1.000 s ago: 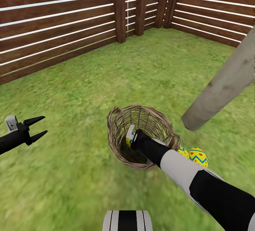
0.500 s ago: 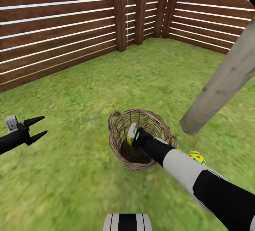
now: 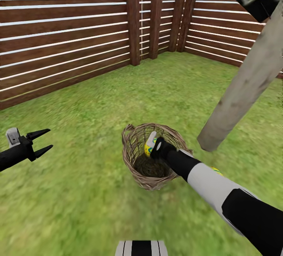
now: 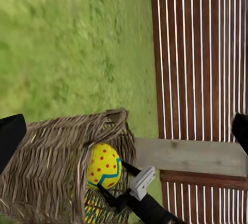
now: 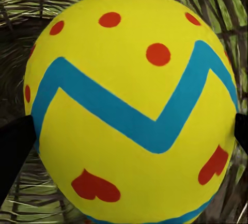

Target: Take the three Easter eggs out of the wicker basket on the lawn in the garden, then place them on the lawn next to a single tree (choose any tree) so that all three eggs are next to the same tree and none are left in the basket.

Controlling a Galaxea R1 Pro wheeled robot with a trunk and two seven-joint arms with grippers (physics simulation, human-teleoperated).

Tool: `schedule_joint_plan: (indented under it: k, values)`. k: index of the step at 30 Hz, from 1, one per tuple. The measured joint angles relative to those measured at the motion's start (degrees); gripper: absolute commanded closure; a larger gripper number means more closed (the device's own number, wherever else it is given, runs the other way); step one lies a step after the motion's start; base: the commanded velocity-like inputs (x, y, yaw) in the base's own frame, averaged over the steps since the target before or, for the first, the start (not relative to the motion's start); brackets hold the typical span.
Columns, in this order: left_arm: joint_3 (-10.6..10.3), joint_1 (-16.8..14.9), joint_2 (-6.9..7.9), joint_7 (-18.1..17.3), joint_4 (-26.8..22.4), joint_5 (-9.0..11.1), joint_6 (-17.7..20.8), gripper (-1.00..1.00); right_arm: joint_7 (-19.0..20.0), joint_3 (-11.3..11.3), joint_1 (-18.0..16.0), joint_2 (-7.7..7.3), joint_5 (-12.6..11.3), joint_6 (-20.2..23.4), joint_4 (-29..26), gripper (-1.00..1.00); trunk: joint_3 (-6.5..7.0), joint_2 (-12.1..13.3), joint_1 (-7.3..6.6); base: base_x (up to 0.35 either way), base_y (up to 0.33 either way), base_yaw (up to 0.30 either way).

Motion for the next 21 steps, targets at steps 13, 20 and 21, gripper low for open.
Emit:
schedule_joint_plan:
  k: [13,20,21]
  values:
    - [-0.2,0.0,0.00,0.0,0.0,0.0,0.0,-1.00,12.7,-12.5,0.0,-2.21,-0.2,0.1,-11.9,1.00,2.89,0.2,-0.34,-0.070,0.000,0.000]
    - [-0.2,0.0,-0.07,0.0,0.0,0.0,0.0,-1.00,14.5,-27.3,0.8,-2.05,-0.7,6.0,-28.9,1.00,4.44,0.3,-0.52,0.000,0.000,0.000]
    - [-0.3,0.0,-0.08,0.0,0.0,0.0,0.0,-1.00,14.5,-28.7,1.2,-2.00,-0.6,6.8,-31.3,1.00,4.66,0.3,-0.55,0.000,0.000,0.000]
